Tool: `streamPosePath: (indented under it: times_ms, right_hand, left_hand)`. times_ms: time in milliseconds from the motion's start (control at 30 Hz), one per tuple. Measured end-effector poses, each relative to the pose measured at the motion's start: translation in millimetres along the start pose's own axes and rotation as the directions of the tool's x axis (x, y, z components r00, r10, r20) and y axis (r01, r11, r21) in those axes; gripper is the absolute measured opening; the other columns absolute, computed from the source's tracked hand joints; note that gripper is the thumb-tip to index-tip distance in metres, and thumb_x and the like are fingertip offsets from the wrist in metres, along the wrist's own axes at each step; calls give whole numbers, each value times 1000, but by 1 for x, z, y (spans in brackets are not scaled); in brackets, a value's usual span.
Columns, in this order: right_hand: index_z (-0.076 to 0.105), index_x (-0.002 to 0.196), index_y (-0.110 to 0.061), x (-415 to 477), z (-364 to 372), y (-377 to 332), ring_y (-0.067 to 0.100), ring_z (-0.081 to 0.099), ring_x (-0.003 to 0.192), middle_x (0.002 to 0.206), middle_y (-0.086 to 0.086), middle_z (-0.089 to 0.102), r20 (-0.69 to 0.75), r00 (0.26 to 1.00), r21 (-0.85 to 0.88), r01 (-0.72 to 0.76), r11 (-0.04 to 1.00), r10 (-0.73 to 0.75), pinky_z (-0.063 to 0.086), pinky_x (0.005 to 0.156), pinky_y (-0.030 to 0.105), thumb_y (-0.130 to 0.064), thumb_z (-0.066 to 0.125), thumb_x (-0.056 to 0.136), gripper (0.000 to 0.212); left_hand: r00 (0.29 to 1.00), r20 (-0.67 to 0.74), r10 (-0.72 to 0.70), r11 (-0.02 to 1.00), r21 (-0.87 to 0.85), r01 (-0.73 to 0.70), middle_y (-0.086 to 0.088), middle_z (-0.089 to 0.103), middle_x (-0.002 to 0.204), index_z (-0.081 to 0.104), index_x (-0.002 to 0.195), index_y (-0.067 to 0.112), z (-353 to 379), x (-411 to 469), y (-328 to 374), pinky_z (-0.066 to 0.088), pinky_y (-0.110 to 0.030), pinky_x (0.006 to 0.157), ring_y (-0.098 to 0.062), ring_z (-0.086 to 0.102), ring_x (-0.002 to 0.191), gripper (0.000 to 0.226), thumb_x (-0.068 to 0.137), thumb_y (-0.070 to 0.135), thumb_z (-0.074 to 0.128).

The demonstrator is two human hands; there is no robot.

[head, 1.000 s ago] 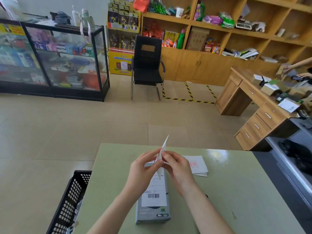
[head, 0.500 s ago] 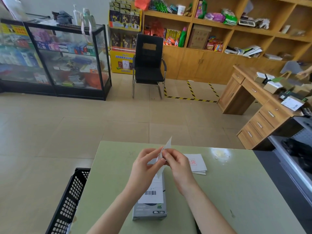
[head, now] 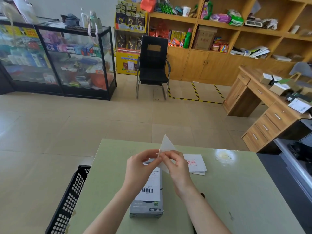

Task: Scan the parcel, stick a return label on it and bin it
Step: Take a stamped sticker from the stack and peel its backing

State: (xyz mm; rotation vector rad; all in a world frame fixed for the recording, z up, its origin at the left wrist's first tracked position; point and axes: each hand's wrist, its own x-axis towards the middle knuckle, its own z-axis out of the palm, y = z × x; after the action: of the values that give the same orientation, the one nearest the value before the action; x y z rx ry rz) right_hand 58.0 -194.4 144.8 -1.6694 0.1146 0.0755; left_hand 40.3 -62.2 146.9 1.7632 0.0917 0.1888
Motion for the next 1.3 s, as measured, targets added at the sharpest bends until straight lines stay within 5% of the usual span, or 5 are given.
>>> streamPosePath:
  times_ms: [467,833,1000,1133,1300]
  right_hand:
    - [75,84,-19,-2,-6,3,5,56,103,111,2,50,50,999,-73,-7,997,11,40,77,13,-27,70,83,9]
    - [70,75,-30,2,-5,5,-9,48,99,105,-4,45,88,995,-220,74,973,-56,36,70,-2,-25,67,86,12]
    - [67,80,-23,7,-8,15,-19,49,91,107,-7,46,75,995,-226,84,971,-69,38,69,-2,-21,67,86,6]
    - [62,78,-27,13,-16,19,-8,50,100,108,-5,48,71,995,-286,85,955,-67,38,71,-2,-22,65,87,11]
    - [66,86,-12,25,-32,24,-2,51,97,109,2,50,97,994,-391,92,916,-59,36,79,-1,-16,64,88,5]
  left_hand:
    - [1000,0,-10,999,32,10,19,75,73,66,96,42,0,-6,1,44,-3,66,4,68,77,29,77,23,76]
    - [993,28,-115,991,-71,116,10,77,73,67,96,41,-3,-5,-5,47,-11,57,-8,69,68,30,80,16,69]
    - [999,-4,-45,999,6,45,14,75,75,59,102,45,-2,-5,-11,46,-6,65,2,67,81,39,82,11,63]
    - [1000,-3,9,996,87,-9,13,73,75,54,99,44,-7,-3,-19,46,-8,69,1,66,84,40,85,7,60]
    - [995,61,78,966,242,-91,10,69,76,47,94,41,-17,0,-30,47,-18,64,-8,62,71,37,89,5,53]
